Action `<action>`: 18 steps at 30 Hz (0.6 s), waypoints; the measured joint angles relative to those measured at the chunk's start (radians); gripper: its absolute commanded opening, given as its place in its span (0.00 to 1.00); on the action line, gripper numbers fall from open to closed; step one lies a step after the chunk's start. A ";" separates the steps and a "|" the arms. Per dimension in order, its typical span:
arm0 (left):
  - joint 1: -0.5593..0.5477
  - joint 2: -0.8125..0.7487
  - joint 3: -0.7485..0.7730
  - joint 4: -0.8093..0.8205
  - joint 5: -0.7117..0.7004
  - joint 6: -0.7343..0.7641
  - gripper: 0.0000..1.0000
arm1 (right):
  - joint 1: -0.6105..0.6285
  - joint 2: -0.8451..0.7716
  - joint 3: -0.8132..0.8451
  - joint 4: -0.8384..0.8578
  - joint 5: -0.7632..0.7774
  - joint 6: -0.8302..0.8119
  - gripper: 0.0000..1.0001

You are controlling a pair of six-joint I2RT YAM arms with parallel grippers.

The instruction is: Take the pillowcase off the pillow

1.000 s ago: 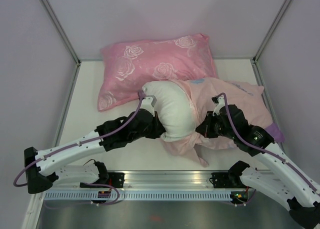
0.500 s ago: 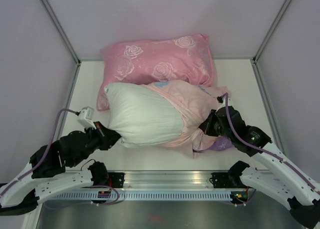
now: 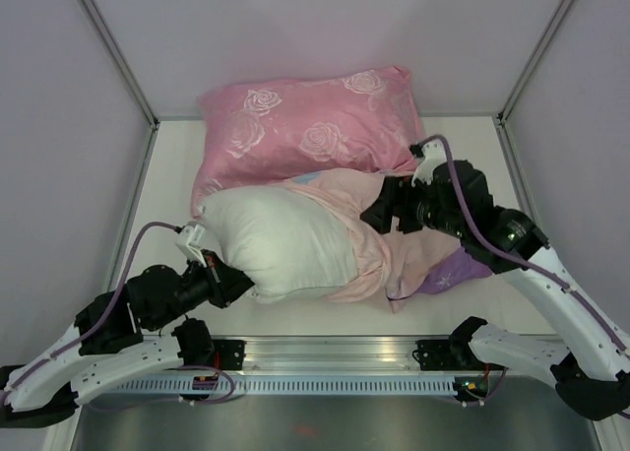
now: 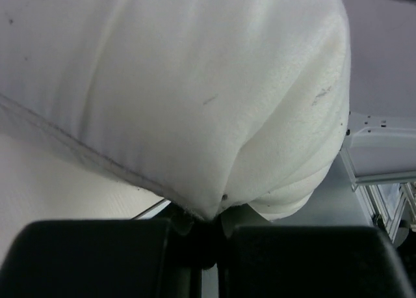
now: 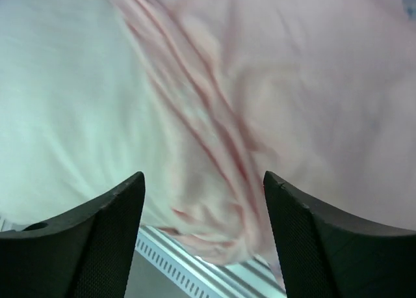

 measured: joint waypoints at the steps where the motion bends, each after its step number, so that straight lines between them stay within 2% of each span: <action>1: 0.000 0.016 -0.014 0.021 0.021 0.006 0.02 | 0.000 0.040 0.090 -0.001 -0.005 -0.029 0.83; 5: 0.000 0.069 -0.060 0.085 0.084 0.019 0.02 | 0.000 0.254 0.440 -0.004 -0.024 -0.131 0.89; 8: 0.000 0.079 -0.070 0.104 0.105 0.022 0.02 | 0.018 0.442 0.613 -0.028 -0.010 -0.190 0.90; 11: 0.000 0.079 -0.070 0.119 0.110 0.025 0.02 | 0.050 0.605 0.689 -0.062 0.027 -0.231 0.90; 14: 0.000 0.087 -0.069 0.127 0.111 0.029 0.02 | 0.101 0.722 0.698 -0.112 0.084 -0.259 0.90; 17: 0.000 0.103 -0.069 0.136 0.115 0.030 0.02 | 0.158 0.769 0.670 -0.136 0.134 -0.272 0.87; 18: 0.000 0.109 -0.069 0.136 0.120 0.030 0.02 | 0.171 0.769 0.656 -0.136 0.149 -0.273 0.83</action>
